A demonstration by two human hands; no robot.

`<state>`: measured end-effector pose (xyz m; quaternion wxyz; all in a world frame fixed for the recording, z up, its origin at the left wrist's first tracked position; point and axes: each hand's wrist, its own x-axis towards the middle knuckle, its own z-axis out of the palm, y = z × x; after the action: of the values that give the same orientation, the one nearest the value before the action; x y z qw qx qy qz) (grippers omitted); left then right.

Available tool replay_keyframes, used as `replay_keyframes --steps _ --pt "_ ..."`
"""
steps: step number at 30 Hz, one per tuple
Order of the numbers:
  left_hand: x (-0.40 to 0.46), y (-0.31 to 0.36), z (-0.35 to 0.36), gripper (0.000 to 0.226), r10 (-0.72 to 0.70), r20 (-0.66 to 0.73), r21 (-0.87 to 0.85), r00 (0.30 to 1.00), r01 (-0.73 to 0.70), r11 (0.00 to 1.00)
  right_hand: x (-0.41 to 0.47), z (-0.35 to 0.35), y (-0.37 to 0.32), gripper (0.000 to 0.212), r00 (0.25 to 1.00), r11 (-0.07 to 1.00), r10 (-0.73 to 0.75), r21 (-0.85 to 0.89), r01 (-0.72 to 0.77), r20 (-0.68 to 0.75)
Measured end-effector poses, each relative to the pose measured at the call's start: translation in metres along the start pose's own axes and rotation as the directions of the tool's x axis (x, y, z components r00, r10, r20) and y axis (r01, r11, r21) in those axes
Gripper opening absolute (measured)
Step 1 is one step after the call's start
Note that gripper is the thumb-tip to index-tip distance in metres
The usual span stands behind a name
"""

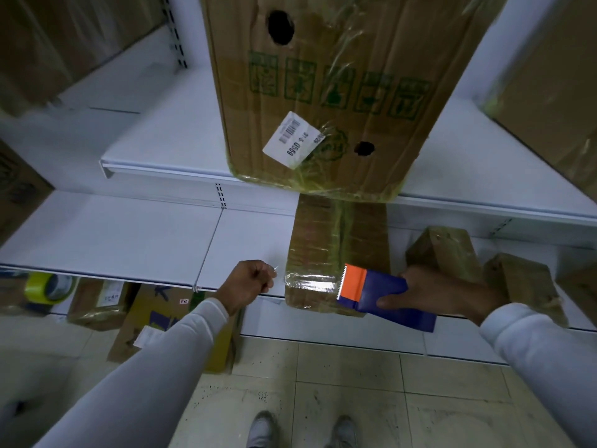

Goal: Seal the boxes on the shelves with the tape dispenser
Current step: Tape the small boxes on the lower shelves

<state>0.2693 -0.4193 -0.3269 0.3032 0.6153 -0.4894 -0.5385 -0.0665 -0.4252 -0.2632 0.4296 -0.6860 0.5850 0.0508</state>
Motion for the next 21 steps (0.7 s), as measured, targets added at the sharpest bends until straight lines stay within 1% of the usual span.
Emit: replay_keyframes --steps 4,6,8,9,10,11,12,13,14,15,16,18,19,21 --pt "0.011 -0.004 0.010 0.020 -0.046 -0.003 0.019 0.999 0.046 0.999 0.014 -0.002 0.001 0.044 0.999 0.999 0.017 -0.050 -0.019 -0.039" --pt "0.014 -0.007 0.016 0.017 -0.048 -0.019 0.032 0.999 0.048 0.998 0.018 -0.003 -0.002 0.032 1.000 0.999 0.010 -0.031 -0.011 -0.016" --pt "0.018 -0.013 0.018 0.009 -0.026 -0.060 0.102 0.998 0.032 0.994 0.020 -0.004 -0.001 0.028 1.000 1.000 -0.008 0.003 0.008 -0.005" --pt "0.019 -0.015 0.017 0.020 -0.033 -0.090 0.159 0.995 0.047 0.986 0.020 -0.004 -0.002 0.029 1.000 1.000 -0.012 0.011 0.012 -0.009" --pt "0.019 -0.016 0.015 0.039 -0.055 -0.140 0.216 0.989 0.084 0.973 0.020 -0.004 -0.003 0.030 1.000 1.000 -0.015 0.015 0.015 -0.013" --pt "0.018 -0.017 0.013 0.049 -0.056 -0.198 0.262 0.979 0.108 0.959 0.020 -0.003 -0.004 0.032 1.000 1.000 -0.018 0.018 0.018 -0.012" --pt "0.016 -0.017 0.011 0.046 -0.008 -0.244 0.294 0.970 0.082 0.952 0.020 -0.003 -0.005 0.033 1.000 1.000 -0.016 0.022 0.016 -0.007" --pt "0.013 -0.018 0.010 0.033 0.075 -0.257 0.290 0.964 0.003 0.957 0.019 -0.003 -0.005 0.031 1.000 1.000 -0.010 0.029 0.010 -0.006" --pt "0.010 -0.020 0.011 0.020 0.170 -0.232 0.282 0.958 -0.101 0.954 0.018 -0.002 -0.006 0.026 1.000 0.999 0.002 0.040 -0.002 -0.004" --pt "0.006 -0.021 0.012 0.011 0.258 -0.178 0.288 0.950 -0.200 0.937 0.017 -0.002 -0.005 0.027 1.000 0.998 0.009 0.054 -0.008 -0.007" --pt "0.003 -0.021 0.015 0.007 0.321 -0.104 0.317 0.941 -0.275 0.908 0.017 -0.001 -0.004 0.034 1.000 0.998 0.017 0.065 -0.016 -0.013" --pt "0.001 -0.022 0.020 0.014 0.371 0.002 0.380 0.928 -0.344 0.858 0.016 0.000 -0.003 0.038 1.000 0.998 0.021 0.057 -0.020 -0.013" --pt "0.002 -0.023 0.021 0.019 0.377 0.018 0.417 0.926 -0.350 0.839 0.015 0.000 -0.003 0.039 1.000 0.999 0.012 0.047 -0.012 -0.008" --pt "0.007 -0.025 0.022 0.018 0.384 0.031 0.500 0.923 -0.347 0.793 0.014 0.001 -0.004 0.041 1.000 1.000 0.006 0.018 -0.006 -0.012"
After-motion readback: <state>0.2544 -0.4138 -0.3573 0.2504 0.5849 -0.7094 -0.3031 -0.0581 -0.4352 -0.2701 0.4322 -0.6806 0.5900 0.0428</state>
